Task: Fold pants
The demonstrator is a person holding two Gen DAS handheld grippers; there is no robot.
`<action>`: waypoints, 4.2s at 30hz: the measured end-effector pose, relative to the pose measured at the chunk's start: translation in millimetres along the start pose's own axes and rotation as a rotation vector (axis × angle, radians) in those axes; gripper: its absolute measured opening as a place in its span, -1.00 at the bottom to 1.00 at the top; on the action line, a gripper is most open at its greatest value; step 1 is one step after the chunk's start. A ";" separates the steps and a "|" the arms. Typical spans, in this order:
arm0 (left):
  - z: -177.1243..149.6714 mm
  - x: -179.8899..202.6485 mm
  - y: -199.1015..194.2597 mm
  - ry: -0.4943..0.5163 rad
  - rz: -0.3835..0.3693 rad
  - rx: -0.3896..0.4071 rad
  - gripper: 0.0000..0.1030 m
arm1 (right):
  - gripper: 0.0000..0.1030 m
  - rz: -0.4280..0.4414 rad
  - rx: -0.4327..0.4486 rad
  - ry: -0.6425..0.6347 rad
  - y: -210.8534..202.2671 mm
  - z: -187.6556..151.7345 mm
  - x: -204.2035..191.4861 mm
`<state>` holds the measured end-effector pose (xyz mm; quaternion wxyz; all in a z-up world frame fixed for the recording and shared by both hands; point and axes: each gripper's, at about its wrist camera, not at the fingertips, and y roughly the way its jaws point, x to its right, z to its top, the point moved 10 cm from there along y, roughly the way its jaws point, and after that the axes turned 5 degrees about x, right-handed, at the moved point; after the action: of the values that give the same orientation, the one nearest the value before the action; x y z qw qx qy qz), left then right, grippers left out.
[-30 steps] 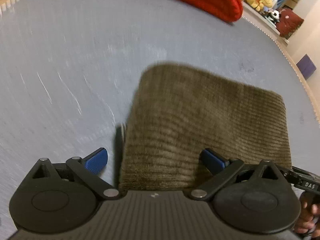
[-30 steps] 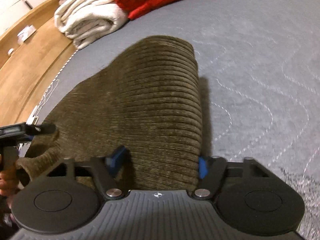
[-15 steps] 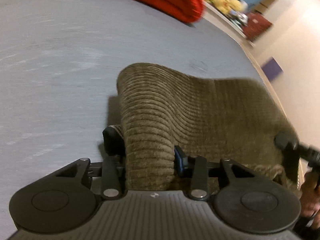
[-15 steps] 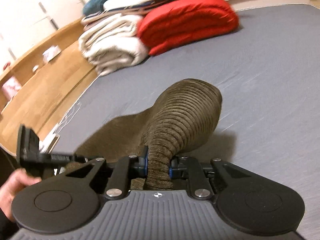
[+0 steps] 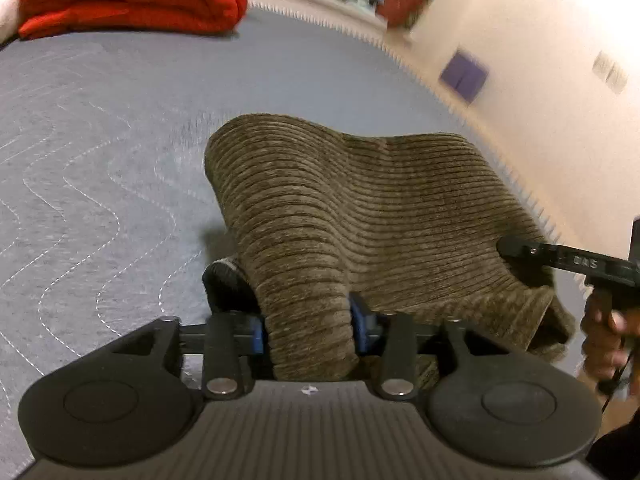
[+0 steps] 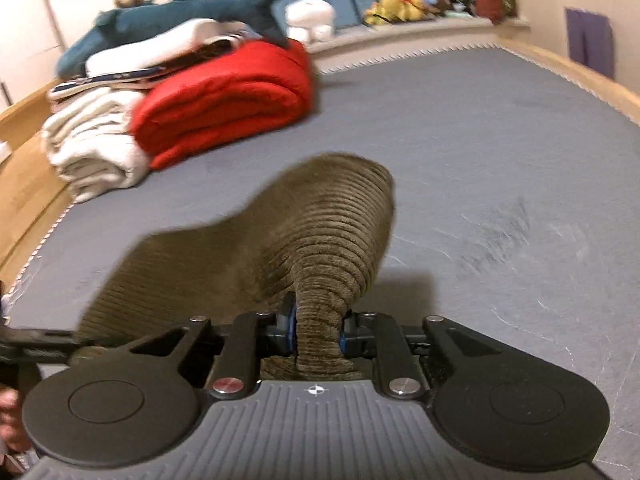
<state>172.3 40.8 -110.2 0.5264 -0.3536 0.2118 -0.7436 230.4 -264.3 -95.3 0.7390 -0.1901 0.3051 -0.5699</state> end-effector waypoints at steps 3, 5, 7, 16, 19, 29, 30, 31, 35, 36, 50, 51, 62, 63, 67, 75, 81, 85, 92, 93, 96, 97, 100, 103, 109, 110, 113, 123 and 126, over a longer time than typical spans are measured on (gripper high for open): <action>-0.5 -13.7 4.4 0.049 0.094 -0.005 0.34 | -0.34 -0.162 -0.020 -0.034 9.4 -15.1 27.1; 5.3 -17.9 -7.4 0.054 0.123 0.027 0.38 | -0.33 -0.140 0.027 -0.067 -2.1 -8.7 22.4; 17.8 -16.4 -28.5 0.135 0.210 0.137 0.42 | -0.33 -0.089 0.087 -0.114 -17.1 -3.4 5.4; -46.7 55.8 -21.3 0.512 -0.038 -0.036 -0.02 | -0.34 0.259 -0.078 -0.498 -23.5 -91.2 -88.5; -91.9 49.2 -22.5 0.758 -0.016 -0.089 -0.01 | -0.54 0.346 -0.169 -0.638 -32.0 -127.0 -100.4; 1.5 25.2 -43.4 0.354 -0.069 0.116 -0.01 | -0.52 0.367 -0.040 -0.541 -37.4 -84.3 -138.1; 15.7 21.5 -42.5 0.312 -0.050 0.166 -0.03 | -0.51 0.381 -0.027 -0.526 -36.1 -84.0 -148.6; 28.3 16.9 -40.5 0.271 -0.021 0.212 -0.06 | -0.51 0.395 -0.020 -0.527 -35.7 -85.6 -156.5; 44.8 -0.7 -10.8 0.187 0.075 0.208 -0.79 | -0.51 0.446 -0.040 -0.627 -26.5 -105.0 -189.3; 41.3 -9.4 -4.6 0.173 0.103 0.176 -0.91 | -0.51 0.451 -0.051 -0.651 -23.2 -111.3 -195.8; 8.8 -40.6 18.8 0.197 0.253 0.043 -0.91 | -0.51 0.407 -0.066 -0.848 -9.9 -142.9 -230.3; 5.2 -39.1 14.1 0.207 0.256 0.047 -0.91 | -0.51 0.403 -0.063 -0.857 -5.9 -142.3 -232.0; 8.4 -5.5 -46.0 0.229 0.112 0.143 -0.03 | 0.15 0.351 0.100 -0.735 -72.9 -72.6 -177.5; 2.1 -4.0 -45.2 0.248 0.101 0.127 -0.06 | 0.15 0.327 0.090 -0.716 -73.6 -70.9 -164.8; -39.0 -16.1 -26.6 0.293 0.098 -0.011 -0.19 | 0.15 0.193 0.030 -0.647 -66.3 -72.9 -108.8; -32.8 7.5 -60.8 0.342 0.046 0.061 -0.21 | 0.19 0.120 -0.131 -0.515 -48.6 -99.6 -60.8; -82.6 18.1 -39.7 0.519 -0.006 -0.050 -0.20 | 0.35 0.091 -0.185 -0.547 -41.0 -119.4 -54.6; -70.4 22.0 -58.3 0.462 0.027 -0.039 -0.04 | 0.45 0.033 -0.161 -0.649 -46.4 -121.2 -67.5; -44.2 46.8 -89.3 0.309 0.087 0.092 0.68 | 0.70 0.035 0.034 -0.454 -99.5 -53.9 -95.4; -40.9 51.9 -97.3 0.270 0.091 0.110 0.68 | 0.81 0.037 0.058 -0.394 -108.4 -44.1 -96.8; -37.6 62.0 -116.4 0.181 0.149 0.159 0.73 | 0.95 0.029 0.100 -0.230 -136.7 -25.5 -99.4; -38.7 64.9 -123.8 0.151 0.175 0.183 0.74 | 0.96 0.023 0.110 -0.196 -142.6 -25.3 -100.0; -46.3 74.8 -133.9 0.064 0.201 0.213 0.92 | 0.99 -0.005 0.139 -0.124 -152.6 -32.0 -99.7; -62.8 85.5 -129.4 0.023 0.168 0.217 0.99 | 0.99 -0.022 0.139 -0.079 -145.0 -56.5 -93.1; -80.2 93.0 -113.4 0.077 0.240 0.222 0.99 | 0.98 -0.049 0.011 -0.040 -110.1 -90.8 -82.9; -80.1 92.3 -108.5 0.101 0.256 0.219 0.99 | 0.98 -0.052 0.010 -0.057 -107.4 -92.8 -83.2; -80.9 85.8 -91.5 0.081 0.274 0.182 0.99 | 0.98 -0.090 -0.003 -0.108 -103.2 -101.0 -82.5; -88.7 78.1 -79.7 0.031 0.298 0.118 0.99 | 0.99 -0.107 0.017 -0.137 -107.5 -96.8 -80.7; -90.7 74.4 -76.6 0.018 0.303 0.103 0.99 | 0.99 -0.110 0.003 -0.115 -103.4 -97.2 -79.6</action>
<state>41.3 -6.5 -94.9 0.6481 -0.2834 0.2288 -0.6688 77.3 -210.3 -83.7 0.7232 -0.2379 0.2507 -0.5980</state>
